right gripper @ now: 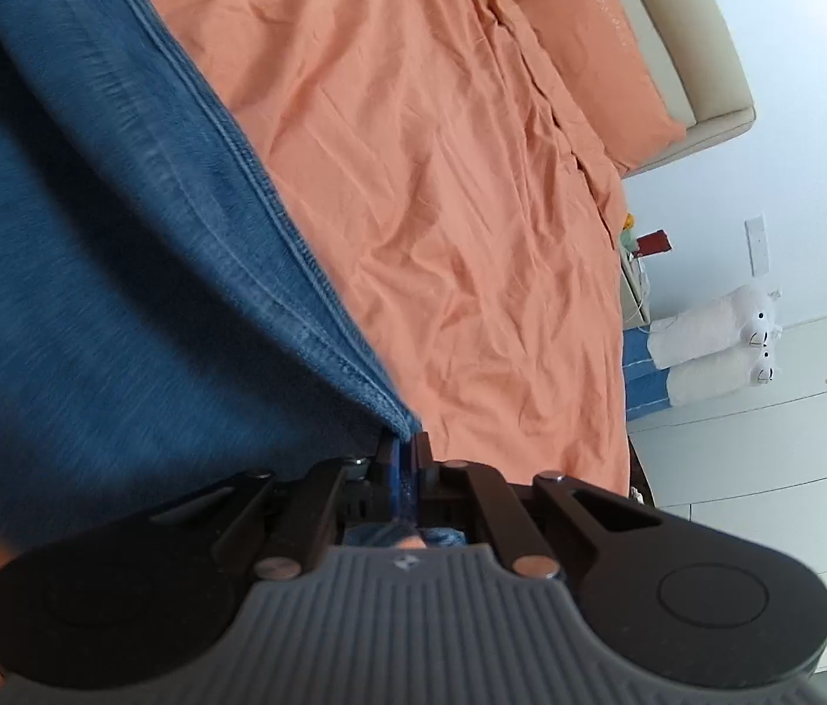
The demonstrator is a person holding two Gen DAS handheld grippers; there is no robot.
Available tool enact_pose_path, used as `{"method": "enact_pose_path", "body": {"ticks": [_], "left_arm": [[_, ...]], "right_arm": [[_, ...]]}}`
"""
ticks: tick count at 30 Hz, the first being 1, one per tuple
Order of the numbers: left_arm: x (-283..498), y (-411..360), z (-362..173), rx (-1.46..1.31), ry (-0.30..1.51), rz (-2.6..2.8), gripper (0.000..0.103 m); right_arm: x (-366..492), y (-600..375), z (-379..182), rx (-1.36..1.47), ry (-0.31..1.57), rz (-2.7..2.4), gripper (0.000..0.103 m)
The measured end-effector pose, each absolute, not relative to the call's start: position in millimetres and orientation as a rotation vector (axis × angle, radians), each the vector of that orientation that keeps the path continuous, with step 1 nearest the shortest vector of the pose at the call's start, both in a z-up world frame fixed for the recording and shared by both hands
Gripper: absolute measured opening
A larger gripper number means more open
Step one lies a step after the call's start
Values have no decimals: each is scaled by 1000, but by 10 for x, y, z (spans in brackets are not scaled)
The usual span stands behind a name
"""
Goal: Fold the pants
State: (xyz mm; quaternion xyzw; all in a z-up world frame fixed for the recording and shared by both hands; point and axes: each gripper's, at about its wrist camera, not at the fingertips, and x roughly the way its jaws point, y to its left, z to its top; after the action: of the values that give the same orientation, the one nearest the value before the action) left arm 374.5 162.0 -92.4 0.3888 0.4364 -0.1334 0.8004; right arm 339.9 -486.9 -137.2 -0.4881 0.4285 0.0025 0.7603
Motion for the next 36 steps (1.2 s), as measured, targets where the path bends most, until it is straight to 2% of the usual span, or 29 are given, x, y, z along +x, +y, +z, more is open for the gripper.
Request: {"method": "enact_pose_path", "body": {"ticks": [3, 4, 5, 13, 15, 17, 20, 24, 25, 36], "left_arm": [[3870, 1470, -1069, 881, 999, -393, 33], [3921, 1420, -1129, 895, 1013, -424, 45], [3990, 1372, -1189, 908, 1018, -439, 50], [4591, 1403, -1617, 868, 1136, -456, 50], [4645, 1445, -1678, 812, 1182, -456, 40], [4606, 1415, -1711, 823, 1163, -432, 15], [4400, 1382, -1646, 838, 1077, -393, 10], [4207, 1614, -1287, 655, 966, -292, 8], [4191, 1681, -1214, 619, 953, -263, 3], [4537, 1569, -1441, 606, 1018, -110, 4]], "right_arm": [[3575, -4867, -1485, -1083, 962, 14, 0], [3613, -4866, -1526, -1092, 971, 22, 0], [3646, -4866, -1566, -1101, 979, 29, 0], [3694, -4856, -1766, -1151, 1005, 56, 0], [3686, -4849, -1772, -1159, 1004, 55, 0], [3684, -4845, -1763, -1158, 1003, 52, 0], [3656, -4833, -1747, -1168, 1001, 50, 0], [3580, -4825, -1674, -1181, 995, 64, 0], [3567, -4827, -1645, -1178, 994, 66, 0], [3975, -4753, -1616, -1121, 997, 12, 0]]}}
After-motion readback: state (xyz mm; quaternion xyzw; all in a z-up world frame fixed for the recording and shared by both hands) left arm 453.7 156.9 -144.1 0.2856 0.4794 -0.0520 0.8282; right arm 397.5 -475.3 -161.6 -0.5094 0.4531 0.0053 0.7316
